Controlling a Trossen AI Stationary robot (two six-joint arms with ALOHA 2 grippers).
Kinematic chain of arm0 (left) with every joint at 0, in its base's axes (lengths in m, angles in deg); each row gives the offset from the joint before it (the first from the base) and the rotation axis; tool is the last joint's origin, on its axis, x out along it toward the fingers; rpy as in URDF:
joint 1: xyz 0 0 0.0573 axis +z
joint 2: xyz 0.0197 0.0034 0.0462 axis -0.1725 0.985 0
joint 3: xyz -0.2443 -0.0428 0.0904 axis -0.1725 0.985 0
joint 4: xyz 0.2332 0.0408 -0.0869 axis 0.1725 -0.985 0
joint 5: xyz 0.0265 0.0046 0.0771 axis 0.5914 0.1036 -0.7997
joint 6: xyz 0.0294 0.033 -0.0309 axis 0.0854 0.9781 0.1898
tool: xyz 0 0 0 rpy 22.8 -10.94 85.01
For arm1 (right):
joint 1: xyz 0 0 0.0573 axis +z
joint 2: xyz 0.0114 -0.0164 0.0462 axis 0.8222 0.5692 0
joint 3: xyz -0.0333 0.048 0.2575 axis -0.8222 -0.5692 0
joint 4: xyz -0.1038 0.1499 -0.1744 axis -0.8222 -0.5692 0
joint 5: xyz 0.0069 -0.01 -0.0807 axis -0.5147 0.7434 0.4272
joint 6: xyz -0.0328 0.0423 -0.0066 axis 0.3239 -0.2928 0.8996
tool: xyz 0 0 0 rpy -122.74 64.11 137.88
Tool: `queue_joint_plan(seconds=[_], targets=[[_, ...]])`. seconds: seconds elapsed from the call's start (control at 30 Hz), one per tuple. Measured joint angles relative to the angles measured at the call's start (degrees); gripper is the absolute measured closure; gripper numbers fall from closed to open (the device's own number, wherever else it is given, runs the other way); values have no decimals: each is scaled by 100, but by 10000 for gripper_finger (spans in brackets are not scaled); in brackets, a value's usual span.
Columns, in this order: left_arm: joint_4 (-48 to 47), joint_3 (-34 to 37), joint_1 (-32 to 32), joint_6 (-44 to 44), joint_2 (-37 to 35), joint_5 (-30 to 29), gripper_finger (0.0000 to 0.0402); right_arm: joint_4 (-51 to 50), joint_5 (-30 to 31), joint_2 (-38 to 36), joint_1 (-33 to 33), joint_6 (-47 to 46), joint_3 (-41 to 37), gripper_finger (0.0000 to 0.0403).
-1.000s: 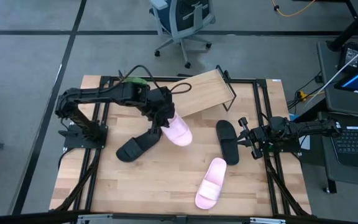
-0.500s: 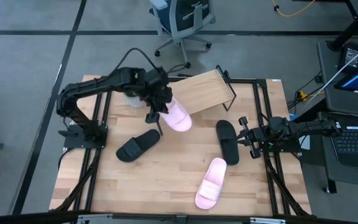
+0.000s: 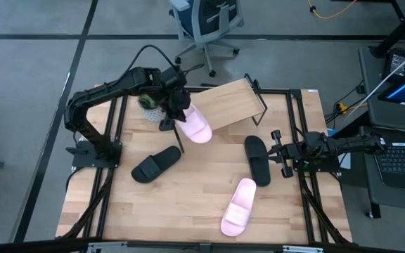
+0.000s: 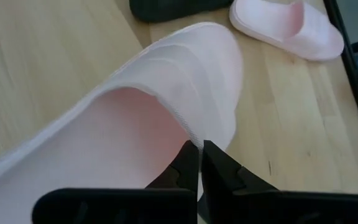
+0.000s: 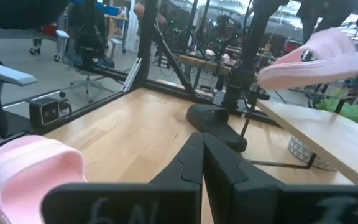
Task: Pick and place slides into the shelf
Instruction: Put the left pink slide on the shelf
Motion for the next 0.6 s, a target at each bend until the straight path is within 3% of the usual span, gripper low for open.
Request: queue_joint_plan(seconds=[0.6], targets=[[-154, -3, 101, 323, 82, 19, 401, 145, -2, -2, -1, -3, -1, 393]])
